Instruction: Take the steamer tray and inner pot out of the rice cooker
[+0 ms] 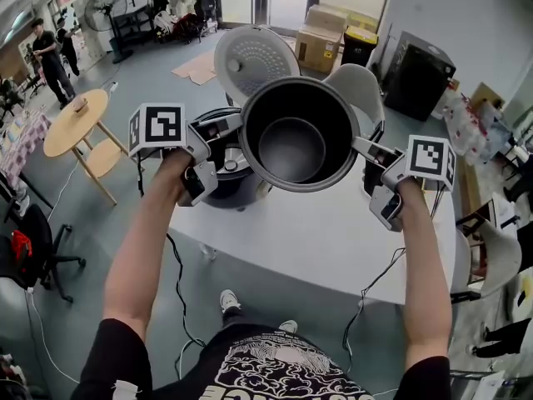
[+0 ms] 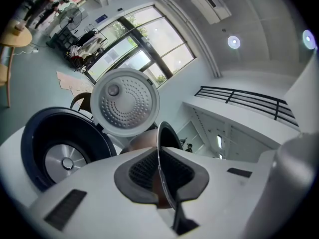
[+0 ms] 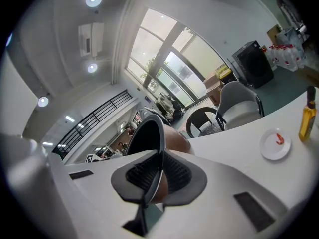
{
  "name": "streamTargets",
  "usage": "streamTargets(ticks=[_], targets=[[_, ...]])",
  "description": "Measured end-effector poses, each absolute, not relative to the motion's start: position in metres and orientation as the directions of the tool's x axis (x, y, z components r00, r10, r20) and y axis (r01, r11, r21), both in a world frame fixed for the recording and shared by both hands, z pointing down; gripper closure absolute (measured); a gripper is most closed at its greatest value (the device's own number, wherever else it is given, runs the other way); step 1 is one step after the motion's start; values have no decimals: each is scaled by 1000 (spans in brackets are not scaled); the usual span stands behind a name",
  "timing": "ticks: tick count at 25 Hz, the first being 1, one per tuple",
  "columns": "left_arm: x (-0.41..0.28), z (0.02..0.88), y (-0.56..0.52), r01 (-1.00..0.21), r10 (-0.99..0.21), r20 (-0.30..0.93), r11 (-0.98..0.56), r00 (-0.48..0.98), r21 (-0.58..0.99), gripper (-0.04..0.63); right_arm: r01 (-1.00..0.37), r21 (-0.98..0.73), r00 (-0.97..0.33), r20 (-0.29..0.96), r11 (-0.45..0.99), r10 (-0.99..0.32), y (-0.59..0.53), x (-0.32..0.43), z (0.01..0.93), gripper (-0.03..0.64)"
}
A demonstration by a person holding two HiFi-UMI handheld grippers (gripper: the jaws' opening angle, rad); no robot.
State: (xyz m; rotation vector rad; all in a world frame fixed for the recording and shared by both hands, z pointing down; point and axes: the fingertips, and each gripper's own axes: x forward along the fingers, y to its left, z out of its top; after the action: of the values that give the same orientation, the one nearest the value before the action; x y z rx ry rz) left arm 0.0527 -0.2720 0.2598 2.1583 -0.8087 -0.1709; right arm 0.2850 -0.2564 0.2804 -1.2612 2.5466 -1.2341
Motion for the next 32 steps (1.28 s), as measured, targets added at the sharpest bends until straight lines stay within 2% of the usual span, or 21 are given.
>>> streamTargets(ticks=[4,9,12,21,26,32], targets=[[97,276,-270,-482,-568,166,-468,806,741,566,-666,-679,-639,304,309,-707,-245,328,295,569],[197,332,-250,-484,-512,222,-462,830,744,566,-683,-694,-591,340,229,-731,-213,427,352,569],[233,354,-250,-496,-477,271,-448,836,744,566,-686,-708,-568,375,169,-732,-206,460,375,569],[255,411,-258,-520,-385,387,-349,838,779,566,-639,-768,-566,449,25,-692,-205,476,428,569],[285,472,-258,-550,-370,436,-298,820,780,566,-629,-777,-574,479,-17,-664,-203,505,486,569],[278,511,-244,-578,-356,481,-251,801,776,565,-626,-777,-581,516,-60,-629,-190,499,523,569]])
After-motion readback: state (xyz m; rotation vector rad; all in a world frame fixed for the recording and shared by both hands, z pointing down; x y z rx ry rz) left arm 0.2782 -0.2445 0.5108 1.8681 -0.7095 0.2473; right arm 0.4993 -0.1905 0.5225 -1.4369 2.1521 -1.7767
